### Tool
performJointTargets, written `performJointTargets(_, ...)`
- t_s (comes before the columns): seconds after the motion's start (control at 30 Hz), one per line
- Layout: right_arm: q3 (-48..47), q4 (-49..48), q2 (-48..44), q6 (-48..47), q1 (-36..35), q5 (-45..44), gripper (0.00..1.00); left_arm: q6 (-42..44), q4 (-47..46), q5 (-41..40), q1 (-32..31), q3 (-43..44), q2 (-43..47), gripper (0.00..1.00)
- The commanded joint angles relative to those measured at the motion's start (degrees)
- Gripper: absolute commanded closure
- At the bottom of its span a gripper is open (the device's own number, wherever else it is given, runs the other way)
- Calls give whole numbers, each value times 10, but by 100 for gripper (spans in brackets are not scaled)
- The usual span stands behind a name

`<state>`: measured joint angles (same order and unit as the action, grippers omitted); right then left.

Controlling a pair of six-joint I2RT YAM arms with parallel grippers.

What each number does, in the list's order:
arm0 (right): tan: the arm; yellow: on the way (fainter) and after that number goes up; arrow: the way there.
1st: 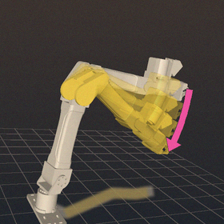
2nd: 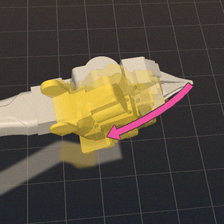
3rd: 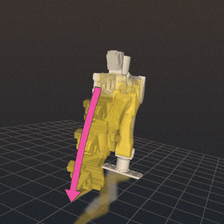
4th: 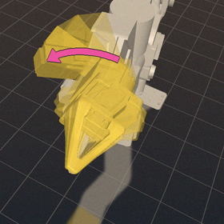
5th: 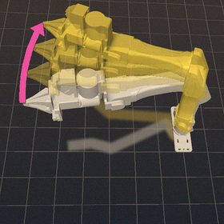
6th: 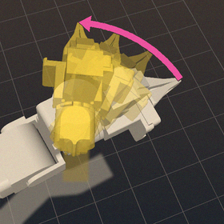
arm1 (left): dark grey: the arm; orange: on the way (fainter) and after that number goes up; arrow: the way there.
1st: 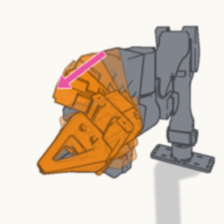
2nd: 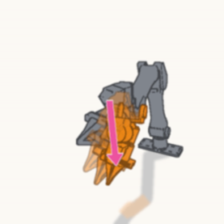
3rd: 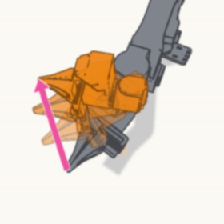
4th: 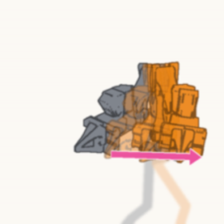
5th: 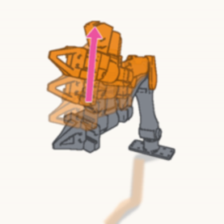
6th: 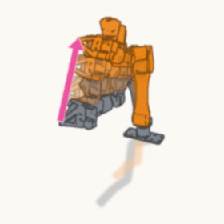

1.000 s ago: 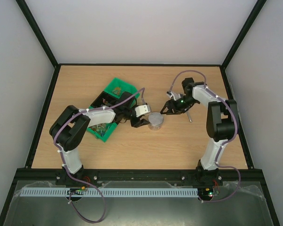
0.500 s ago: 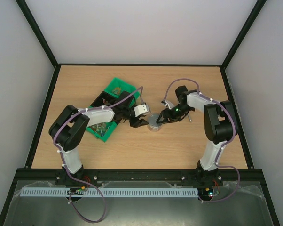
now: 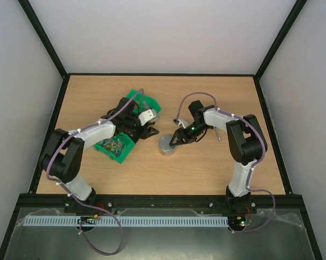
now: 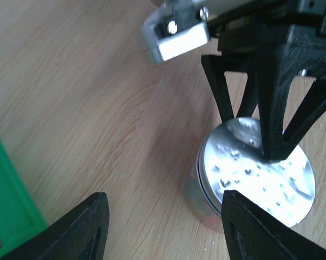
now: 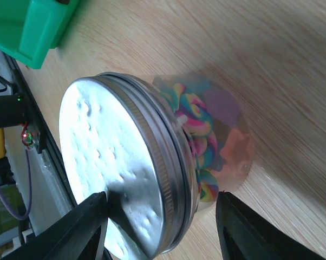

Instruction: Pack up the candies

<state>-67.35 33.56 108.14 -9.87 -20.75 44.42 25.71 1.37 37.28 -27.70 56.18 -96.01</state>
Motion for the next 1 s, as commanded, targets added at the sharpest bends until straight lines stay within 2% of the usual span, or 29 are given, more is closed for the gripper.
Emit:
performJointTargets(0.0,-19,-32,27,35,-33,19,45,3,41,7,20,-24,54,40)
performJointTargets(0.23,-52,-51,61,38,-78,27,44,-7,72,-14,41,-40,117,34)
performJointTargets(0.37,-58,-42,52,18,-77,25,38,6,90,-21,54,-42,147,30)
performJointTargets(0.5,-46,-60,14,6,-52,30,36,99,148,-20,31,-39,150,40)
performJointTargets(0.6,-45,-51,4,-8,-37,30,37,128,156,-25,10,-35,133,46)
performJointTargets(0.77,-39,-41,2,-18,-33,25,40,142,160,-32,-20,-20,77,48)
performJointTargets(0.97,-21,-64,-43,-9,-5,17,39,158,134,-70,-31,-47,47,50)
